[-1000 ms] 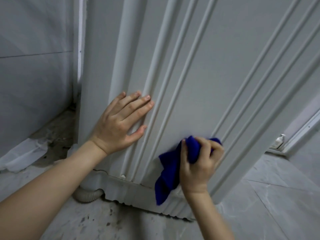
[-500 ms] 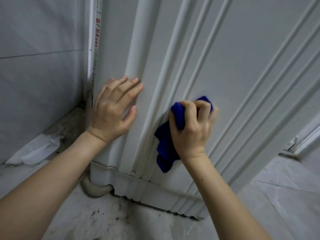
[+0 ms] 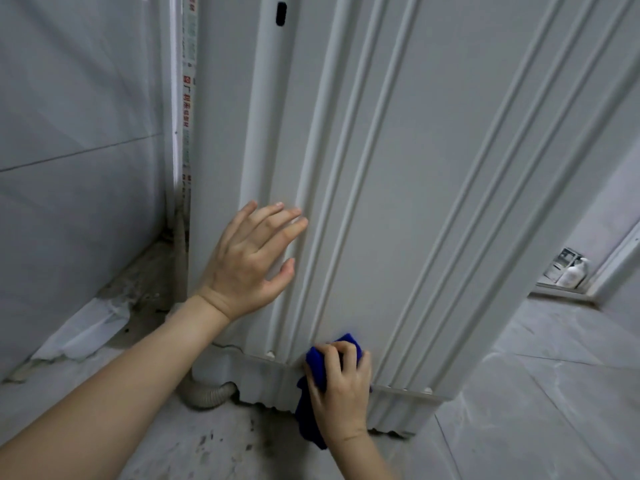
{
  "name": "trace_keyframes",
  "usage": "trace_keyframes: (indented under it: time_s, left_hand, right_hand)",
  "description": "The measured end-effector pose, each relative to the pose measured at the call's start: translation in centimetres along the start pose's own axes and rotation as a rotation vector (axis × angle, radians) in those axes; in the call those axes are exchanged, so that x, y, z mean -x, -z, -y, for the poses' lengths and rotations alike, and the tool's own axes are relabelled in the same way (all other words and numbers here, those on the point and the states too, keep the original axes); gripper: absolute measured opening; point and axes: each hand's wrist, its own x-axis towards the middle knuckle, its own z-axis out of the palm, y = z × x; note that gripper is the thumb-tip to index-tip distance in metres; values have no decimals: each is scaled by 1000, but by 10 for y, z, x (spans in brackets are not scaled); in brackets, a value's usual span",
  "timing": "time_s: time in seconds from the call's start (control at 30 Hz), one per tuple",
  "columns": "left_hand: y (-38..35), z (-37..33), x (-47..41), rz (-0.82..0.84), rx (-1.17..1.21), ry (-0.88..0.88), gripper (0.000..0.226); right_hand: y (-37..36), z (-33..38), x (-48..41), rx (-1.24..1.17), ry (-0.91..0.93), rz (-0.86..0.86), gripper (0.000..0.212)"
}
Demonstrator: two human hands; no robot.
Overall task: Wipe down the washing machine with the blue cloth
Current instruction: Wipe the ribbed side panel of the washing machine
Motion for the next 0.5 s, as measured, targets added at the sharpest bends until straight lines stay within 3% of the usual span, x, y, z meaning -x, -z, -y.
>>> trace_keyframes:
  time_s: [0.1, 0.3, 0.4, 0.5]
  left_hand:
    - [4, 1, -14, -39, 24, 62, 52]
    - [18, 24, -29, -118, -3, 199, 52]
    - [21, 31, -30, -146, -19, 235, 50]
    - [22, 37, -28, -157, -9, 250, 48]
  right_hand:
    - [28, 6, -30, -162, -30, -130, 22]
    - [83, 35, -201, -275, 84, -471, 19]
    - [98, 50, -277, -232, 192, -573, 19]
    - [97, 62, -327, -34, 205, -546, 20]
